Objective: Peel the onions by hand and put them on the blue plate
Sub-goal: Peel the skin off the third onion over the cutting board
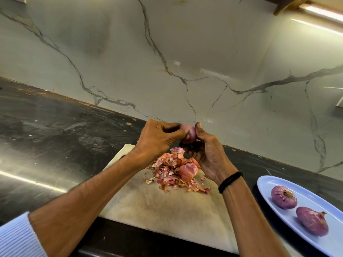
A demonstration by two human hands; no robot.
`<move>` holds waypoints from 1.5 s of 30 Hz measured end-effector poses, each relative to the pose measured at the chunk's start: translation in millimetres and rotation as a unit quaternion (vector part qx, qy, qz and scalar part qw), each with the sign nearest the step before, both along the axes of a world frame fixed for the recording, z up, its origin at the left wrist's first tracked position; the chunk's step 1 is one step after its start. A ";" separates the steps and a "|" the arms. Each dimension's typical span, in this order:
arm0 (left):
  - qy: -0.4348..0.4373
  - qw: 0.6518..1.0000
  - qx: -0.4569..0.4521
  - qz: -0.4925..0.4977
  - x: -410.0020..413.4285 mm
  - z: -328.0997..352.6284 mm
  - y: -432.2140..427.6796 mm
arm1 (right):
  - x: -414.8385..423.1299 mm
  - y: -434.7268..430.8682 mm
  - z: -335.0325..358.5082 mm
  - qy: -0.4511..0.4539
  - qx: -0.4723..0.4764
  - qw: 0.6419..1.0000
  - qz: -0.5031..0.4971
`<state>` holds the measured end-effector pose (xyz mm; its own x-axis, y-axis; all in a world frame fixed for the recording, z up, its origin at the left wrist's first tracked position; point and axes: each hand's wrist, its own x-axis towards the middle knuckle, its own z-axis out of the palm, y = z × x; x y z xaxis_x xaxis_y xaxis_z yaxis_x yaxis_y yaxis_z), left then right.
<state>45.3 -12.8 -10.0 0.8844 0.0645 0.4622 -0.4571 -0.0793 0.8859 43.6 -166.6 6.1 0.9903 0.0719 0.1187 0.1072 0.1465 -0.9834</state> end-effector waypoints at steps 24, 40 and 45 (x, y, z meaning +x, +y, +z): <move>0.006 0.999 0.023 -0.028 6.9 -7.1 -2.6 | 7.7 3.5 -8.5 -0.005 -0.119 0.992 -0.034; -0.007 0.996 0.033 -0.082 4.8 -2.3 -4.0 | 0.6 -0.2 -2.0 0.039 -0.080 0.996 -0.022; 0.007 1.000 -0.014 -0.003 10.0 -4.5 -1.9 | -2.7 2.9 0.1 0.032 -0.053 0.998 0.008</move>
